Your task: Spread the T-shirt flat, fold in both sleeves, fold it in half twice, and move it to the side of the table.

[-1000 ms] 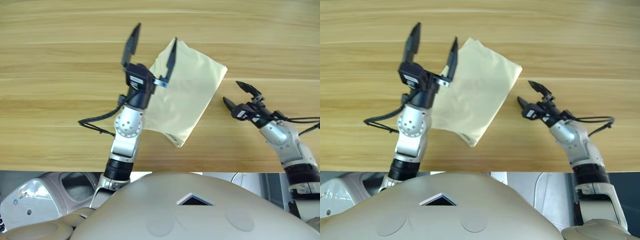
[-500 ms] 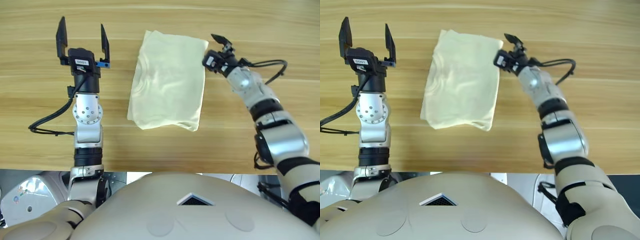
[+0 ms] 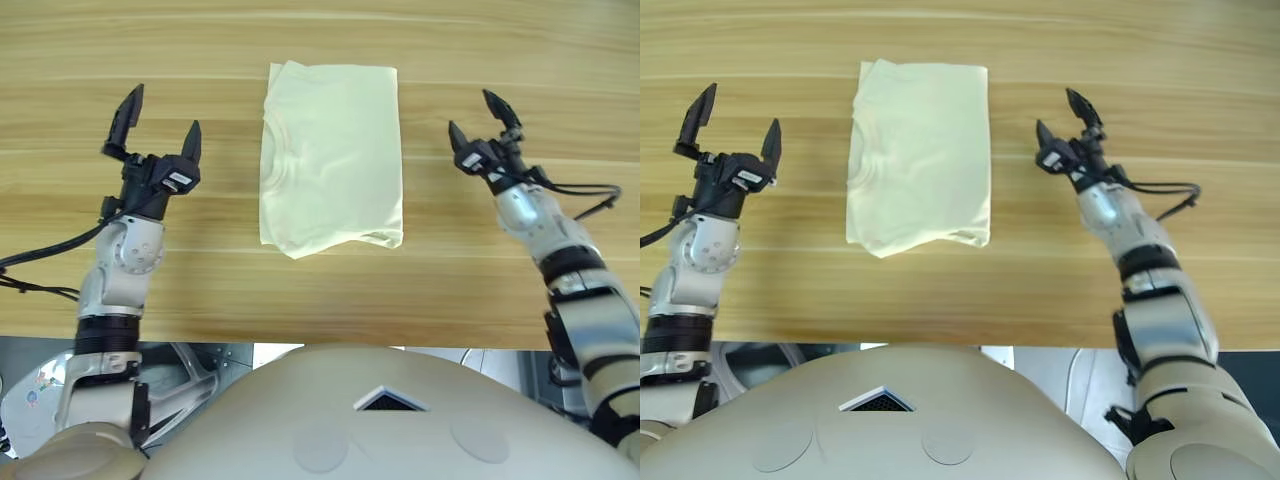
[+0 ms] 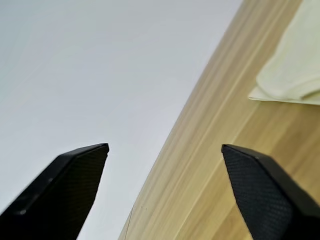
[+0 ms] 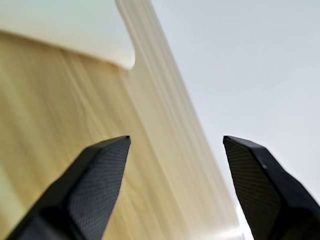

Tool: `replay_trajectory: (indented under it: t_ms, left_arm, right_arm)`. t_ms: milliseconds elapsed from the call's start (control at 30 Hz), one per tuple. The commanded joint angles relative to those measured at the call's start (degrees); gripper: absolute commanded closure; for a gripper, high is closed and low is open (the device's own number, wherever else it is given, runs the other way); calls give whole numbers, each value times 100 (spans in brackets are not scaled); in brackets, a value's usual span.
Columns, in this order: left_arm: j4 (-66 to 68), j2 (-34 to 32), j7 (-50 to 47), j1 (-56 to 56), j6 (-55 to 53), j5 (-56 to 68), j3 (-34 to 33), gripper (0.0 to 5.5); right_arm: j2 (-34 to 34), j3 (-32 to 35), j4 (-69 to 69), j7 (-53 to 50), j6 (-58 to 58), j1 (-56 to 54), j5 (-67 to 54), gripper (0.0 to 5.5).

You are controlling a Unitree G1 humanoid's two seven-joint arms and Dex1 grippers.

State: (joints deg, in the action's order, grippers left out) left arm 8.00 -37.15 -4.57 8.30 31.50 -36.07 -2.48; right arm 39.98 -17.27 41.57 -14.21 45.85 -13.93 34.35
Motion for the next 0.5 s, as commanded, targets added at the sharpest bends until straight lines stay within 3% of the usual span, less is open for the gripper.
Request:
replay_trajectory:
  t_ms: [33,300,500]
  left_arm:
    - [-438,-938,1039,750,-103,-478,264,130]
    - [-840,-1625,2722,907,128,-242,1054,130]
    - [-527,-1420,3165,190,527,-104,1853,130]
  right_arm:
    - [1000,-137,-2078,1000,293,1531,236,206]
    - [1669,7,-3770,2216,29,2837,286,206]
    - [1393,-6,-3525,2260,-12,2483,393,206]
